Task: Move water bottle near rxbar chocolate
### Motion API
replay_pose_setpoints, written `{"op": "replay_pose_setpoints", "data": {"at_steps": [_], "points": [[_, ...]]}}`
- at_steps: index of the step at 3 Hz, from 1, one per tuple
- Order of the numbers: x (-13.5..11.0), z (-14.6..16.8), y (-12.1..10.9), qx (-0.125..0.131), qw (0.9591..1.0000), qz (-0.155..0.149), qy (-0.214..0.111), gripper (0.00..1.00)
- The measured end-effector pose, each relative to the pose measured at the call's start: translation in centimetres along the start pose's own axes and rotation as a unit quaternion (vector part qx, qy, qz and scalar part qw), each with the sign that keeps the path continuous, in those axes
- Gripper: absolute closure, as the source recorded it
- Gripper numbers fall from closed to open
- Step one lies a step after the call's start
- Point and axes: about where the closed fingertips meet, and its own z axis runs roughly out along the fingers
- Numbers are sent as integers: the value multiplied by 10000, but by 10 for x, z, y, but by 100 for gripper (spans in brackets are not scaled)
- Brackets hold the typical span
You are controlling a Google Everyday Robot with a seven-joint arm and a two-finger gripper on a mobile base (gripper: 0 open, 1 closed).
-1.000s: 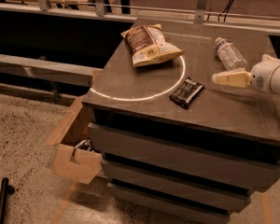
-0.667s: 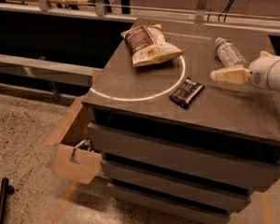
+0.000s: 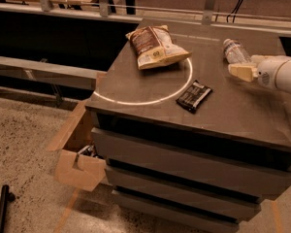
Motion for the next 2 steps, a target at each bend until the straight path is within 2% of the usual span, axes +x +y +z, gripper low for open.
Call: {"op": "replay_pose_setpoints", "data": {"at_steps": [1, 2], "points": [[2, -5, 2, -9, 10000, 33, 23, 80], [-2, -35, 12, -88, 10000, 39, 21, 100]]}}
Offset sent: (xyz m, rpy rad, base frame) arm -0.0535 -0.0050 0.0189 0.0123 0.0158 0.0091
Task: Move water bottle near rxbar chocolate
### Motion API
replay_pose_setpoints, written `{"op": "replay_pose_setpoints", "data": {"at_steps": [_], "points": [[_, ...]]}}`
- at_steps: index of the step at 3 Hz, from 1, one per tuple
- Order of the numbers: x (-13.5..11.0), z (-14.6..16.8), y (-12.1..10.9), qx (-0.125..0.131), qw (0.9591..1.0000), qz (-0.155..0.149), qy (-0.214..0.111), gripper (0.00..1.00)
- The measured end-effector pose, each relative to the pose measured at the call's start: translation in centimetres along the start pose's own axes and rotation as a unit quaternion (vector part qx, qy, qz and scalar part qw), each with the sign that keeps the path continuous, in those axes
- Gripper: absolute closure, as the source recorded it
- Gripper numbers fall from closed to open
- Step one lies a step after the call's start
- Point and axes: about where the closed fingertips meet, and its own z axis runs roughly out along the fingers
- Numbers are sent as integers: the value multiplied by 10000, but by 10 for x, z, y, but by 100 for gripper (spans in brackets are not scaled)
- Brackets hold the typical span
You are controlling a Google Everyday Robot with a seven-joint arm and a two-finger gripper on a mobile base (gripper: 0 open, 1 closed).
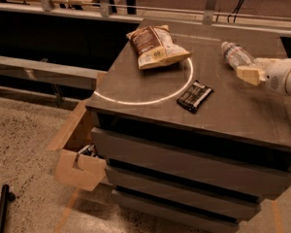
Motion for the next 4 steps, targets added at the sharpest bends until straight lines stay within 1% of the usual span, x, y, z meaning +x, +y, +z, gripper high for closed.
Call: {"op": "replay_pose_setpoints", "data": {"at_steps": [1, 2, 3, 4], "points": [[-7, -24, 10, -86, 10000, -10, -32, 100], [-5, -44, 28, -298, 9995, 23, 58, 100], [3, -57, 50, -584, 9981, 69, 192, 100], [10, -65, 69, -871, 9958, 96, 268, 100]]}}
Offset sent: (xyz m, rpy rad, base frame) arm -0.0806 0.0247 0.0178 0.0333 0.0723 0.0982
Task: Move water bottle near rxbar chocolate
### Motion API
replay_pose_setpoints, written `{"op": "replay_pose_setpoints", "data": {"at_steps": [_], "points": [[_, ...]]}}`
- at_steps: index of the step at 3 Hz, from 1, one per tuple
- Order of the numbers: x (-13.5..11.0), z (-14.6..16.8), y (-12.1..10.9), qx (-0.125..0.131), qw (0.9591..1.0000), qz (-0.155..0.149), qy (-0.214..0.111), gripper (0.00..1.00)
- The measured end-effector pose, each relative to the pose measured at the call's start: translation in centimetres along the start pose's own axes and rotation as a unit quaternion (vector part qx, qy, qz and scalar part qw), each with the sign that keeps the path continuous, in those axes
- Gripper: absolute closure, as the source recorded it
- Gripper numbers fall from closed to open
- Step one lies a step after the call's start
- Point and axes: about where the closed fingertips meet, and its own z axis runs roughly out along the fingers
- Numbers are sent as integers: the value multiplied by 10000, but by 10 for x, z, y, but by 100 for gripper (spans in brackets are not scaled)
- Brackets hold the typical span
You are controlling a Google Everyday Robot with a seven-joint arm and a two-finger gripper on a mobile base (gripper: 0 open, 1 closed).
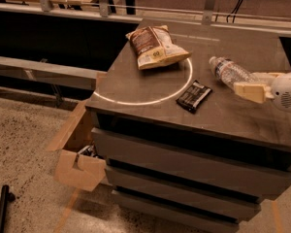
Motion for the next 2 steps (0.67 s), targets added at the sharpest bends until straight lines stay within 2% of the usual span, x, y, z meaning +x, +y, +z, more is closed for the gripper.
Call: {"op": "replay_pose_setpoints", "data": {"at_steps": [2], "points": [[6, -3, 18, -262, 9997, -10, 21, 100]]}}
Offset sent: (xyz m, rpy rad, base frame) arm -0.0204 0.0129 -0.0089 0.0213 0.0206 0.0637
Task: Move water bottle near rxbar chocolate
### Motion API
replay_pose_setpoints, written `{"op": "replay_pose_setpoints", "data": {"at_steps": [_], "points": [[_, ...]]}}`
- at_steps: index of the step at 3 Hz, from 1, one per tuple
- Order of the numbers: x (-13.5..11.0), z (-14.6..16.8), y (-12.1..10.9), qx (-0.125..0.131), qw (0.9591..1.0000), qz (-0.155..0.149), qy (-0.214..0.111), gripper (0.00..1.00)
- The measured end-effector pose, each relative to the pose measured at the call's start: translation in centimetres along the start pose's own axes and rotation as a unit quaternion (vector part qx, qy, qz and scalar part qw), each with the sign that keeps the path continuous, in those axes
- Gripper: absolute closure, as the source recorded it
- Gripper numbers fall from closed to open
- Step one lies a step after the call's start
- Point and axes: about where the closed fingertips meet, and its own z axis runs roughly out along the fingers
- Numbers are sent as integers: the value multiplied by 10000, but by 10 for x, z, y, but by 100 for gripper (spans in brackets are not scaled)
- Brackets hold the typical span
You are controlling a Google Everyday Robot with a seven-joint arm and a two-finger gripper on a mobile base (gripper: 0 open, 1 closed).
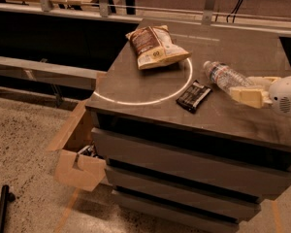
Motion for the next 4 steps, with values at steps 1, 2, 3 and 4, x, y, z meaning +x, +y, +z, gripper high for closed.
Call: {"op": "replay_pose_setpoints", "data": {"at_steps": [1, 2, 3, 4], "points": [[3, 2, 5, -79, 10000, -6, -13, 100], [5, 4, 9, -140, 9999, -22, -28, 100], [4, 5, 14, -189, 9998, -38, -28, 83], [3, 7, 20, -278, 9996, -36, -14, 51]]}}
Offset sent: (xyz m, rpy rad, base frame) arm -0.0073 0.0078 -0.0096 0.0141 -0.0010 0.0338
